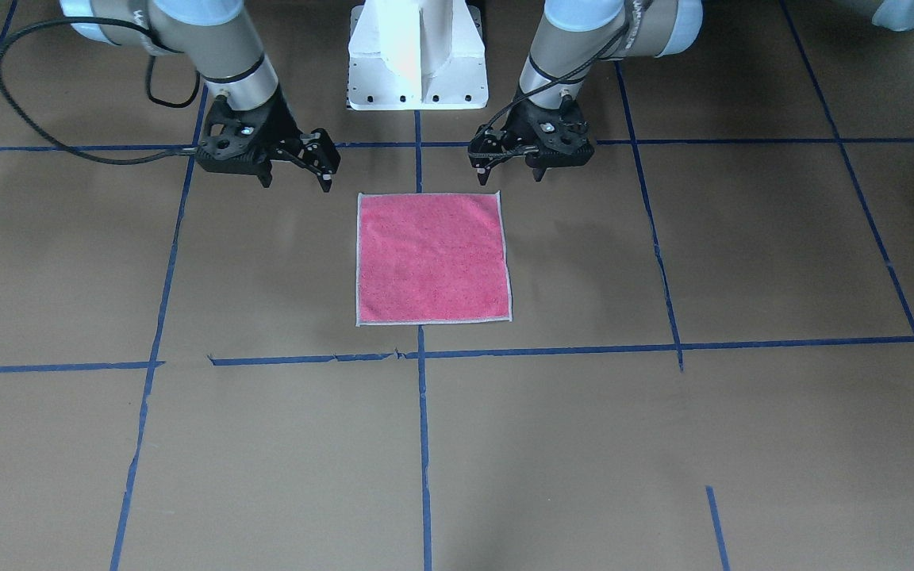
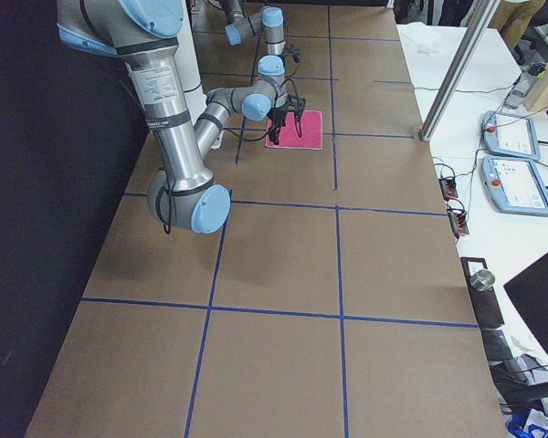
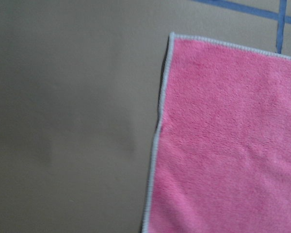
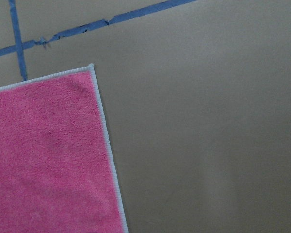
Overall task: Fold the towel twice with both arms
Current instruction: 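Move both grippers in toward the near corners of the pink towel, then grasp the near corners of the pink towel with both grippers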
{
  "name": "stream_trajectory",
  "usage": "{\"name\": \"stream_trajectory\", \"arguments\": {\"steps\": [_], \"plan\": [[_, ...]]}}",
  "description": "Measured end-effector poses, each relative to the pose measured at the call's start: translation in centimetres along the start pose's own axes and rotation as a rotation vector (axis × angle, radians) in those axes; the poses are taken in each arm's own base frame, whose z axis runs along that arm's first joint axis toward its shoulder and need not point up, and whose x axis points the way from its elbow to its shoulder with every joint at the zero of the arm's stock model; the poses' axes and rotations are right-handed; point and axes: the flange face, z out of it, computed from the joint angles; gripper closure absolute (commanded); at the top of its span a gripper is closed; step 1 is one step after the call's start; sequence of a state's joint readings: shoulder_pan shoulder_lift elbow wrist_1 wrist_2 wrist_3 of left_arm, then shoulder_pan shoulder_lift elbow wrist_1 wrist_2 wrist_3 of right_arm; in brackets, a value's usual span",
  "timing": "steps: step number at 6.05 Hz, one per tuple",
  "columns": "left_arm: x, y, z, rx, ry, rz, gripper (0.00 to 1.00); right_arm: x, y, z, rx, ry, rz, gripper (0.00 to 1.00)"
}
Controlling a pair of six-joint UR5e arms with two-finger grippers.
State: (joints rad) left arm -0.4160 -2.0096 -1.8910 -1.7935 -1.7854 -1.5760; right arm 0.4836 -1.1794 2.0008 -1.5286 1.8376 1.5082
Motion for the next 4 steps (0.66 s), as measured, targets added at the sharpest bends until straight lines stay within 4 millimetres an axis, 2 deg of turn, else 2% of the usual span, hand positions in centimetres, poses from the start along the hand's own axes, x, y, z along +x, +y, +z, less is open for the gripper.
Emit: {"name": "stream_trajectory", "arguments": {"steps": [2, 4], "plan": [[-0.3, 0.8, 3.6, 0.02, 0.032, -0.077, 0.12, -1.3, 1.5, 1.2, 0.018, 0.003, 0.035, 0.02], [-0.6, 1.3, 5.2, 0.016, 0.032, -0.115, 0.18, -1.9, 1.9, 1.5, 0.019, 0.001, 0.04, 0.01]]}}
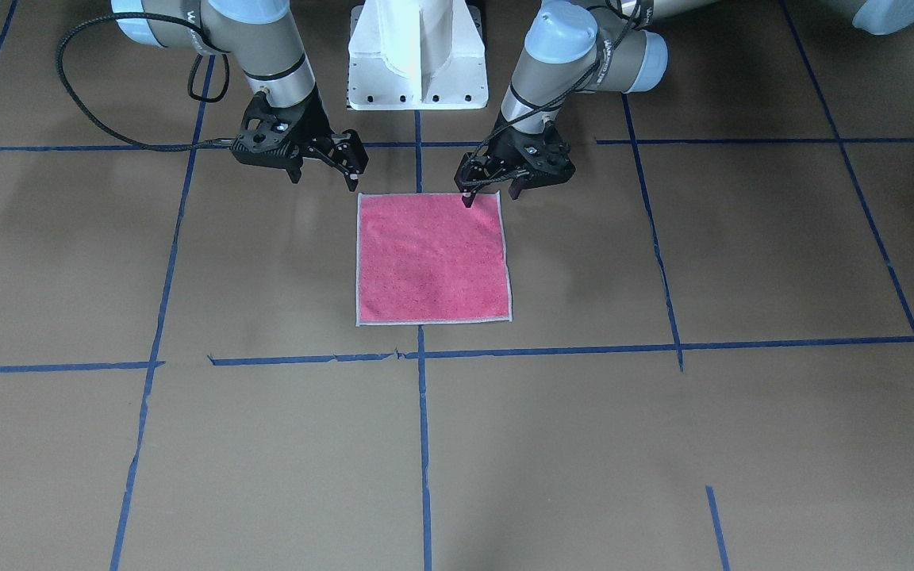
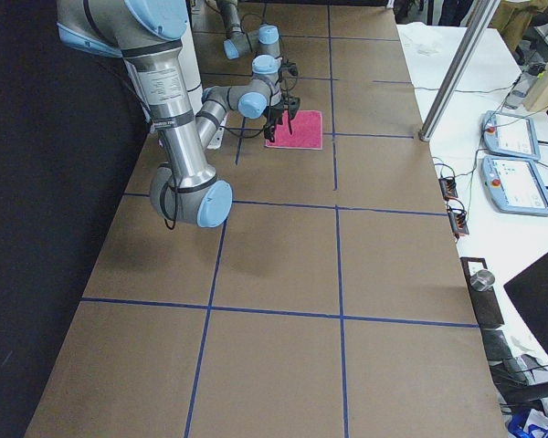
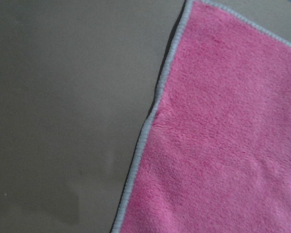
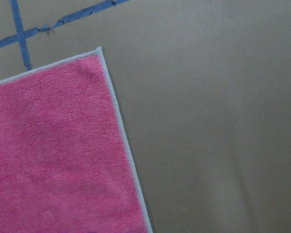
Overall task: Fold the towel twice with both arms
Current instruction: 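Grasp the near corners of the pink towel with both grippers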
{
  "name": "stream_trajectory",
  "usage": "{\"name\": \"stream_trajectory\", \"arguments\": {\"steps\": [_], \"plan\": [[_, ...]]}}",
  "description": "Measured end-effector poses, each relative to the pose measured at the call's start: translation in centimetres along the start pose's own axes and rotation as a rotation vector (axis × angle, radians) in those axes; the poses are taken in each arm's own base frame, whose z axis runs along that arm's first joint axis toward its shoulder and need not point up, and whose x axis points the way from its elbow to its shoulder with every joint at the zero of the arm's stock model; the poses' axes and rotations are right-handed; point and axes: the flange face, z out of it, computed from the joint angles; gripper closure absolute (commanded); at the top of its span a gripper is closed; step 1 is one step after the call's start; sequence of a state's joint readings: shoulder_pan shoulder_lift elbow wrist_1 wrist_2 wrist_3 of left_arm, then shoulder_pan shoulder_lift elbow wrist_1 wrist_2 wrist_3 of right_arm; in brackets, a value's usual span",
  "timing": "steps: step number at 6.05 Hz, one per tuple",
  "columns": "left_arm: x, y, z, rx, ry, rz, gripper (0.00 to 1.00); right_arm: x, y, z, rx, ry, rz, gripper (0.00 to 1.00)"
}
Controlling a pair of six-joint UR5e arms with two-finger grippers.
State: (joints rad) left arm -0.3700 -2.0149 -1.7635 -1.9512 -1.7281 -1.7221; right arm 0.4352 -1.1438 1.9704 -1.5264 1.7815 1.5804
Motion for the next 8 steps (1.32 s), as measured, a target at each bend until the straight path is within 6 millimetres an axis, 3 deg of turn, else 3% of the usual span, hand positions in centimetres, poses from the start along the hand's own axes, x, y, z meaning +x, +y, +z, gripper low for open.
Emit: {"name": "stream_trajectory", "arguments": {"steps": [2, 6, 8], "plan": [[-0.1, 0.3, 1.3, -0.003, -0.018, -0.015, 0.21, 0.0, 0.0, 0.0, 0.0, 0.001, 0.001, 0.01], [0.0, 1.2, 1.5, -0.016, -0.02, -0.01, 0.52, 0.0, 0.1, 0.0, 0.0, 0.001, 0.0, 0.01], [-0.1, 1.2, 1.3, -0.016, -0.018, -0.009, 0.55, 0.1, 0.2, 0.2, -0.001, 0.003, -0.001, 0.01]]}}
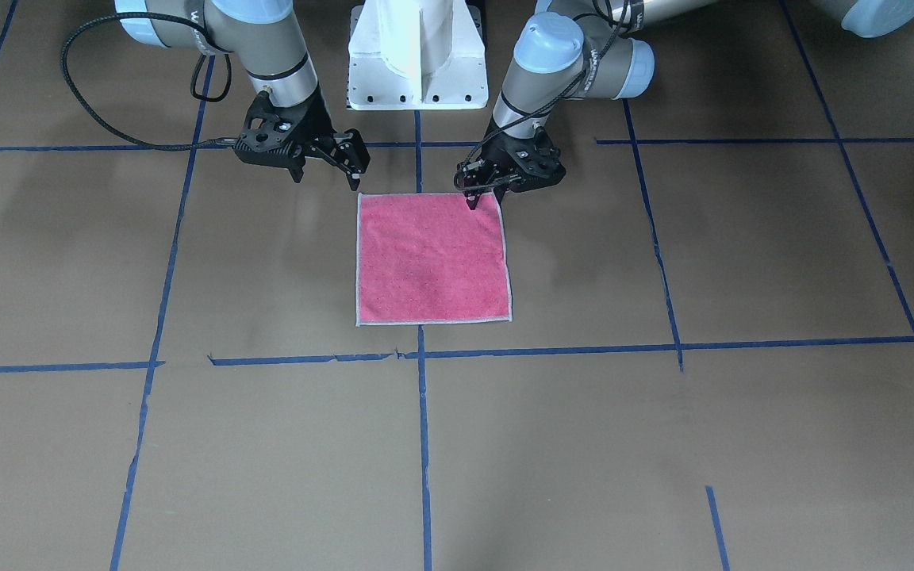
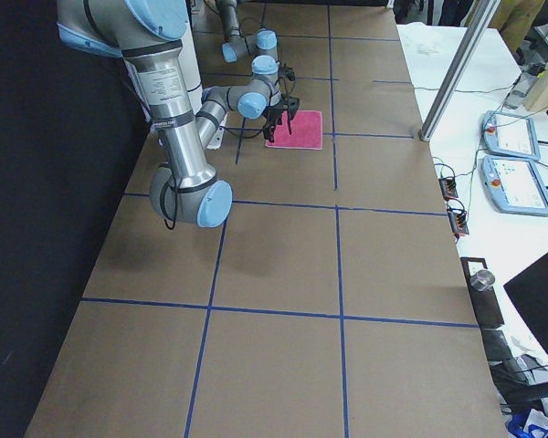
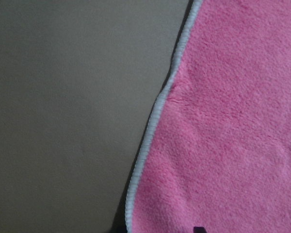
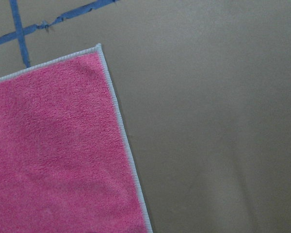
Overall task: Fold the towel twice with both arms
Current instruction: 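Grasp the near corners of the pink towel with both grippers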
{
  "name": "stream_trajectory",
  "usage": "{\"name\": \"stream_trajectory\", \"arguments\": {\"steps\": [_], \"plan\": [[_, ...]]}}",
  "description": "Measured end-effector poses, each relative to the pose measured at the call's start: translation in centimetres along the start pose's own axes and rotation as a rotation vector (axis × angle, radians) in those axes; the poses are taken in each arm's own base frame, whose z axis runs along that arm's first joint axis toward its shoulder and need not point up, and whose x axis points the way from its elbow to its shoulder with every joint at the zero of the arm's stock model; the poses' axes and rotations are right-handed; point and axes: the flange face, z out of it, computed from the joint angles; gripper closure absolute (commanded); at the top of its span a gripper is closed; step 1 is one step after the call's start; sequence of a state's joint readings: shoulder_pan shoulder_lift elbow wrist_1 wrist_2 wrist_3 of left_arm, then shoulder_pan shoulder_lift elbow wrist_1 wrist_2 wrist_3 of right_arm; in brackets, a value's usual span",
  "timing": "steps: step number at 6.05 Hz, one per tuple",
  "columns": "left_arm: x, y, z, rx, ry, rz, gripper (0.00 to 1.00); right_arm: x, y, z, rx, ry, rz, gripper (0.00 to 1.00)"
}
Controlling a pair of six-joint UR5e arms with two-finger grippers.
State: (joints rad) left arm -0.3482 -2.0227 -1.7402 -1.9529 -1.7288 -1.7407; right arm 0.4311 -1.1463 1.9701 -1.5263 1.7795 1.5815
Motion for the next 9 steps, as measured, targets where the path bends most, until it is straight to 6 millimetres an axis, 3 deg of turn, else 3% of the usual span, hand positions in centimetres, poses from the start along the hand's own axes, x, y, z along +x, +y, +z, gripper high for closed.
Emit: {"name": "stream_trajectory", "arguments": {"steps": [1, 3, 7, 9], "plan": [[-0.16, -0.04, 0.03, 0.001, -0.002, 0.0, 0.55, 0.03, 0.03, 0.05, -0.001, 0.001, 0.0, 0.01], [-0.36, -0.09, 0.05, 0.002, -0.005, 0.001, 0.81, 0.12, 0.06, 0.13, -0.001, 0.004, 0.0, 0.01], [-0.55, -0.11, -0.03, 0.003, -0.009, 0.003, 0.83, 0.24, 0.11, 0.3, -0.002, 0.008, 0.0, 0.01], [-0.49, -0.07, -0.17, 0.003, -0.007, 0.003, 0.95, 0.32, 0.19, 0.42, -0.003, 0.011, -0.002, 0.01]]}}
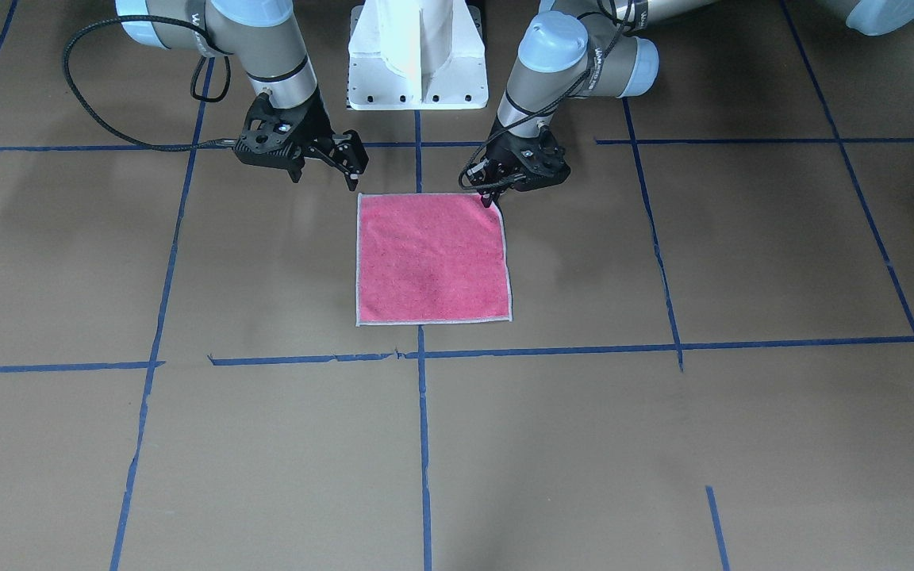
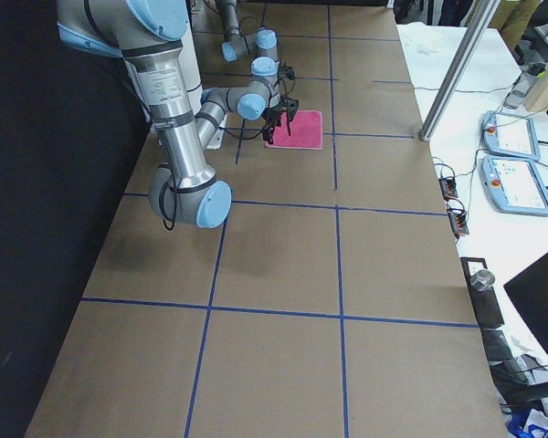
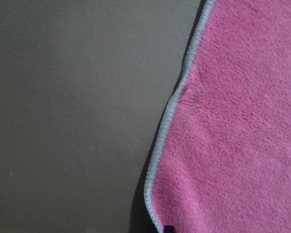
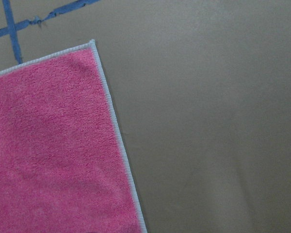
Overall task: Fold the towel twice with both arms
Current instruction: 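Grasp the near corners of the pink towel with both grippers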
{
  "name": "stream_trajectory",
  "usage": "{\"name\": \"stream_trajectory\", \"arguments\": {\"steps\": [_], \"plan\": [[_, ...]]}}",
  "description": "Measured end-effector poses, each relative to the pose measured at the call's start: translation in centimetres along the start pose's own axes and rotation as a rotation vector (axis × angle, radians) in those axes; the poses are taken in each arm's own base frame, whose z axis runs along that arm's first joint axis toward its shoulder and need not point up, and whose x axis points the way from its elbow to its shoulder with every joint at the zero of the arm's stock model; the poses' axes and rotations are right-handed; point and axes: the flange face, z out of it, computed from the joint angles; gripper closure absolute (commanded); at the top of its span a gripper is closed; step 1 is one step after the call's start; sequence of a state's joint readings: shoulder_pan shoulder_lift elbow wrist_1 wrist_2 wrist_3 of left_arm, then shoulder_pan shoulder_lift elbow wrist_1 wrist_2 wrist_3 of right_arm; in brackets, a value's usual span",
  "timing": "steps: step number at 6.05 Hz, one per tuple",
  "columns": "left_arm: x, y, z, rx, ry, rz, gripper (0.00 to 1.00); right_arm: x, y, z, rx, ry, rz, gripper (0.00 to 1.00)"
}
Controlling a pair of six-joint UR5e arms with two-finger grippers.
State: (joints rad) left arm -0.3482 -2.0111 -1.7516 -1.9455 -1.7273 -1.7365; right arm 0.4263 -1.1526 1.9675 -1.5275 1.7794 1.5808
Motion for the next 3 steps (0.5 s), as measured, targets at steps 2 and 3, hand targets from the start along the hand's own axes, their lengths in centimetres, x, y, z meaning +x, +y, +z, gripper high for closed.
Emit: {"name": "stream_trajectory", "arguments": {"steps": [2, 3], "plan": [[0.0, 0.0, 0.0, 0.0, 0.0, 0.002, 0.96, -0.2, 0.6, 0.8, 0.006, 0.01, -0.002, 0.2], [-0.1, 0.0, 0.0, 0.0, -0.001, 0.003, 0.96, -0.4, 1.0, 1.7, 0.015, 0.021, 0.04, 0.41]]}}
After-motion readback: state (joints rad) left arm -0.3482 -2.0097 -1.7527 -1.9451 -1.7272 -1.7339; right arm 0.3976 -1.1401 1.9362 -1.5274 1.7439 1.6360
